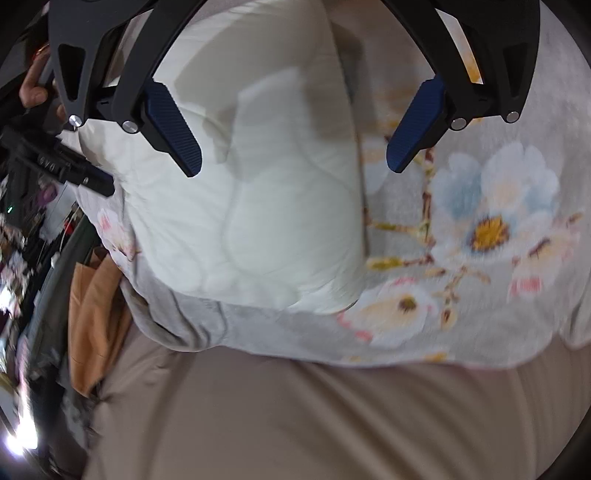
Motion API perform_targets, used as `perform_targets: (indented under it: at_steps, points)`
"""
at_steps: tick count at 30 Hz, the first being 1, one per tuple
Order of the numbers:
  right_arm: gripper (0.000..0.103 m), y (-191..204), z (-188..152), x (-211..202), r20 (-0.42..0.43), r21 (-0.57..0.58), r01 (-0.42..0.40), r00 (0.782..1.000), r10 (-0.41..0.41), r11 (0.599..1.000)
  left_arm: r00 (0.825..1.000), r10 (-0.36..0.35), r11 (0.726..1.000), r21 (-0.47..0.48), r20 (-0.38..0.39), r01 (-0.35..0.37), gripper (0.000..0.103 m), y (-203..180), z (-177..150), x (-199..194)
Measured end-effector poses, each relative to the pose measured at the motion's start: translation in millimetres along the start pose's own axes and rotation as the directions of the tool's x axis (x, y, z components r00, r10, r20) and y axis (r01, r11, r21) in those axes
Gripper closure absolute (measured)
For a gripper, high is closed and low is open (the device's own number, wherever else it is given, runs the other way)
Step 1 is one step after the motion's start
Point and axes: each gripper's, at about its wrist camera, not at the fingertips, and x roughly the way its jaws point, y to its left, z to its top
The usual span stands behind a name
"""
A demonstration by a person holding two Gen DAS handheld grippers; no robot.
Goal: Fold large clothes
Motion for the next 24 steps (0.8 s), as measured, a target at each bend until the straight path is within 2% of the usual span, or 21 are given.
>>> perform_targets:
  at_steps: [2, 3, 6, 7, 8, 10, 12, 13, 15, 17, 20, 22, 24]
  points:
    - [0.040, -7.9, -2.9, 26.9, -0.101, 0.047, -0.054, 0.993, 0.059, 0.997, 0.992, -0.076, 0.995, -0.076, -0.099, 0.069, 0.005, 17.9, -2.6, 26.1]
    - [0.035, -12.1, -5.8, 40.6, -0.142, 0.074, -0.080, 0.986, 0.090, 0.994, 0.985, -0.114, 0.989, -0.111, -0.126, 0.100, 0.005, 23.9, -5.7, 35.5]
    - [0.027, -20.6, -13.8, 58.6, -0.182, 0.128, -0.123, 0.972, 0.145, 0.984, 0.950, -0.273, 0.943, -0.236, -0.154, 0.233, 0.005, 36.1, -14.0, 57.7]
    - [0.027, -22.3, -15.5, 61.9, -0.190, 0.142, -0.146, 0.967, 0.172, 0.979, 0.944, -0.293, 0.935, -0.252, -0.153, 0.250, 0.005, 35.9, -14.2, 62.1]
    - [0.026, -23.7, -15.4, 62.8, -0.189, 0.145, -0.159, 0.964, 0.185, 0.977, 0.946, -0.288, 0.936, -0.251, -0.148, 0.246, 0.005, 32.8, -13.8, 64.8]
    - [0.030, -21.4, -14.6, 64.4, -0.193, 0.136, -0.181, 0.960, 0.205, 0.974, 0.951, -0.271, 0.946, -0.225, -0.150, 0.234, 0.005, 23.2, -12.1, 65.6]
    - [0.051, -13.0, -13.2, 63.5, -0.177, 0.113, -0.210, 0.958, 0.227, 0.971, 0.958, -0.248, 0.959, -0.178, -0.146, 0.221, 0.005, 10.4, -8.7, 61.2]
    - [0.057, -5.1, -13.0, 58.3, -0.158, 0.076, -0.204, 0.964, 0.214, 0.976, 0.963, -0.234, 0.966, -0.142, -0.136, 0.215, 0.008, 3.1, -7.3, 56.3]
    - [0.069, 9.8, -13.1, 47.0, -0.117, 0.016, -0.179, 0.977, 0.180, 0.984, 0.971, -0.215, 0.975, -0.084, -0.104, 0.206, 0.023, -4.8, -1.8, 43.7]
    - [0.071, 24.1, -12.3, 36.8, -0.067, -0.016, -0.162, 0.985, 0.161, 0.987, 0.974, -0.219, 0.975, -0.040, -0.057, 0.216, 0.032, -10.3, 6.9, 25.4]
    - [0.072, 51.8, -5.6, 18.5, 0.025, -0.086, -0.145, 0.989, 0.147, 0.986, 0.971, -0.237, 0.971, 0.031, 0.034, 0.236, 0.034, -14.0, 23.3, -10.0]
    - [0.072, 78.2, -0.3, 1.1, 0.098, -0.147, -0.146, 0.982, 0.161, 0.978, 0.964, -0.242, 0.968, 0.092, 0.111, 0.233, 0.034, -14.0, 31.2, -39.5]
    - [0.072, 107.4, 8.0, -12.5, 0.159, -0.206, -0.146, 0.971, 0.180, 0.968, 0.949, -0.250, 0.964, 0.140, 0.190, 0.225, 0.033, -13.0, 44.8, -70.0]
